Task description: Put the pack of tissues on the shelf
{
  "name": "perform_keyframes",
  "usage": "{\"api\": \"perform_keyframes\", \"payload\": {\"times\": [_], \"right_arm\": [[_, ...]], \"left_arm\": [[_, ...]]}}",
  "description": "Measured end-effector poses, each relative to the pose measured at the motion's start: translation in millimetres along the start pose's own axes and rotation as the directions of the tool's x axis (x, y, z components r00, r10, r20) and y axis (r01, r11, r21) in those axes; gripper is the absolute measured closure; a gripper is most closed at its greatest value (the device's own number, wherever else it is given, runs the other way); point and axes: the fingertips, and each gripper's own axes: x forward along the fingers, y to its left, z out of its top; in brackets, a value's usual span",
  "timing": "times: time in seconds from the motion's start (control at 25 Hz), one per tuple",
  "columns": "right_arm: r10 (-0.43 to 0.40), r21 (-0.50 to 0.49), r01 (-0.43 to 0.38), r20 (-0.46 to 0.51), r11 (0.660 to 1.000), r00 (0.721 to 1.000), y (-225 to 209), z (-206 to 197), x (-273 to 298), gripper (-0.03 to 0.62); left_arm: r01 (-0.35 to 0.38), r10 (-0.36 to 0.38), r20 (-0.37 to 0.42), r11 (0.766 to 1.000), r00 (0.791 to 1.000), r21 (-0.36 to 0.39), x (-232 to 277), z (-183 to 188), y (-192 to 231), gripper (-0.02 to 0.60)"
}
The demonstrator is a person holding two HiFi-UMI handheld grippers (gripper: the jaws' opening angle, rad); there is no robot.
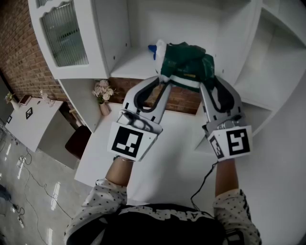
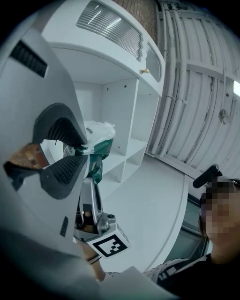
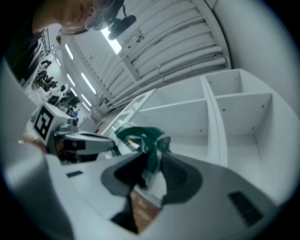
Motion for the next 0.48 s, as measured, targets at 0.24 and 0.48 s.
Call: {"api": "perform_keyframes", "payload": {"times": [0.24,0.48], "right_arm": [[-0.003,-0.028,0.003,-0.009,1.000,1.000,-0.5,-2.2,3.8,0.453],[-0.002,-0.041,0.001,-0.038,0.999,0.999,-2.5,-12.4,11.0,0.453]], "left_arm": [[-0.007,0.007,-0.011,1.000,1.000,-0.002,2.5,-5.8,3.1,0.482],[-0.016,0.016,-0.043,1.000,0.999,-0.003,7.6,-19.7,6.9,0.482]]}}
